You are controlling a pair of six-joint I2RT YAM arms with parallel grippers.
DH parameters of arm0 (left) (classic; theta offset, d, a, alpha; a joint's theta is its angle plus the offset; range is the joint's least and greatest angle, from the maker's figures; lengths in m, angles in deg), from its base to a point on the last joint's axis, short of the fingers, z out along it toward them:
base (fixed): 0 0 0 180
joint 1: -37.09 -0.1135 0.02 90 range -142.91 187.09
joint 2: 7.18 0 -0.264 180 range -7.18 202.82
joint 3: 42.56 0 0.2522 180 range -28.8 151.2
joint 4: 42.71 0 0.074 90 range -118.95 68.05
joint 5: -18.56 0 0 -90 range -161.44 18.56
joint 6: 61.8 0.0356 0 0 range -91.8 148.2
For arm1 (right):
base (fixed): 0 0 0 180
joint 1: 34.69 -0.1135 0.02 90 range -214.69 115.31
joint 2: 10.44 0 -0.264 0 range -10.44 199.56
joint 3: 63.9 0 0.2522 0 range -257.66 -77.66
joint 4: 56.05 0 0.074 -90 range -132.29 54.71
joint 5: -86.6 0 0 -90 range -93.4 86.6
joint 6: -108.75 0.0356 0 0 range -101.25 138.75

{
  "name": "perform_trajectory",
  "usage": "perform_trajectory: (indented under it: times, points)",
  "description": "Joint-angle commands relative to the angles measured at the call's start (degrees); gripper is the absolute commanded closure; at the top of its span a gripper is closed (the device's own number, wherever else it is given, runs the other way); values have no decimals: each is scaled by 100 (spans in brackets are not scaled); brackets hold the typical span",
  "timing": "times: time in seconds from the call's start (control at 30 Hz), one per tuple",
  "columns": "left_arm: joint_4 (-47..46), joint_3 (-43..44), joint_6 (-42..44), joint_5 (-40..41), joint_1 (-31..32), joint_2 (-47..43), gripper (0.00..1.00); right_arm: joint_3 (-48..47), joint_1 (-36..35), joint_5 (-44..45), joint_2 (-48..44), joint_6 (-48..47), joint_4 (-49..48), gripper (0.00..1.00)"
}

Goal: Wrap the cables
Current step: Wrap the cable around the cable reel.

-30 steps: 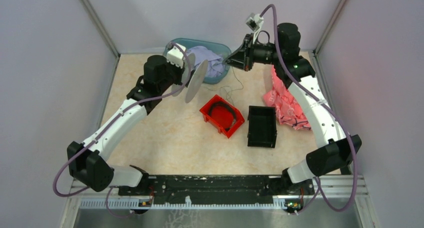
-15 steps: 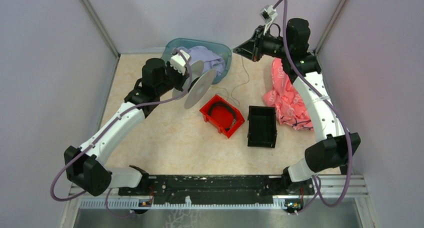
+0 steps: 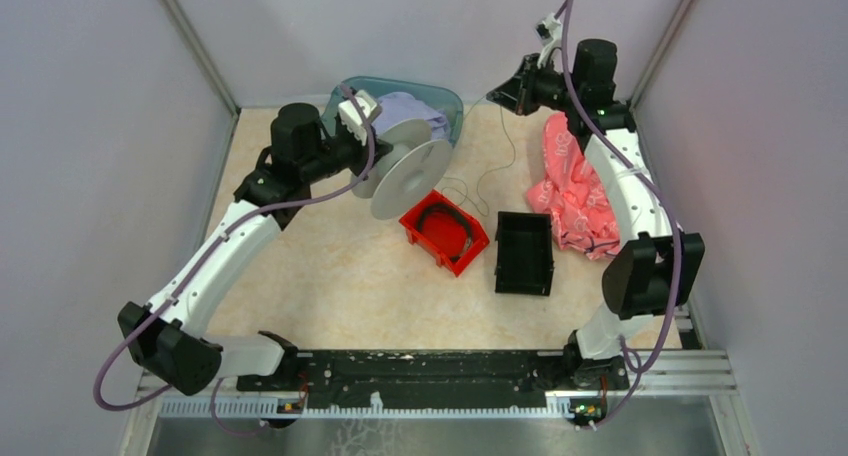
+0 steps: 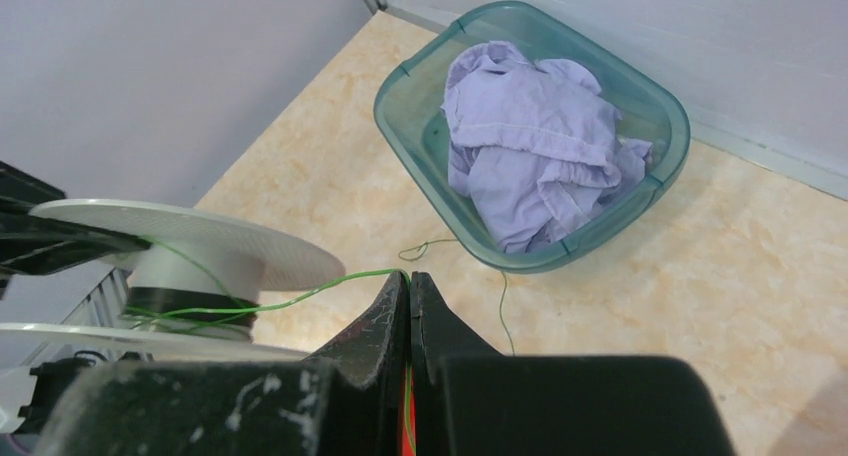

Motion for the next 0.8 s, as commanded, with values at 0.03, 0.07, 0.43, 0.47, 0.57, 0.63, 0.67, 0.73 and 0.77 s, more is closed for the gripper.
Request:
perform_trajectory:
  times: [0.03,0.07,0.43,0.47,0.57,0.63,0.67,0.73,0.77]
  points:
    - [-86,632,-639,-335,17,-99,100,326,83,100,11,-4,-523,100]
    - [-94,703,-750,-328,14,-73,100,416,81,74,11,3,-571,100]
    - [-205,1176,-1896,73,-41,295,100,1416,-115,-374,-135,109,-1092,100]
    - [-211,1217,-2003,122,-56,324,100,1509,-147,-392,-155,109,-1140,100]
    - [-218,1330,-2289,277,-135,419,100,1795,-261,-473,-213,109,-1294,100]
    - [-211,1410,-2476,345,-202,490,100,1941,-379,-558,-236,109,-1353,100]
    - [-209,1437,-2580,385,-232,534,100,2030,-452,-593,-241,109,-1370,100]
    - [-192,1480,-2789,446,-278,596,100,2144,-617,-666,-256,108,-1406,100]
    - [-184,1495,-2876,474,-331,622,100,2197,-692,-710,-251,113,-1426,100]
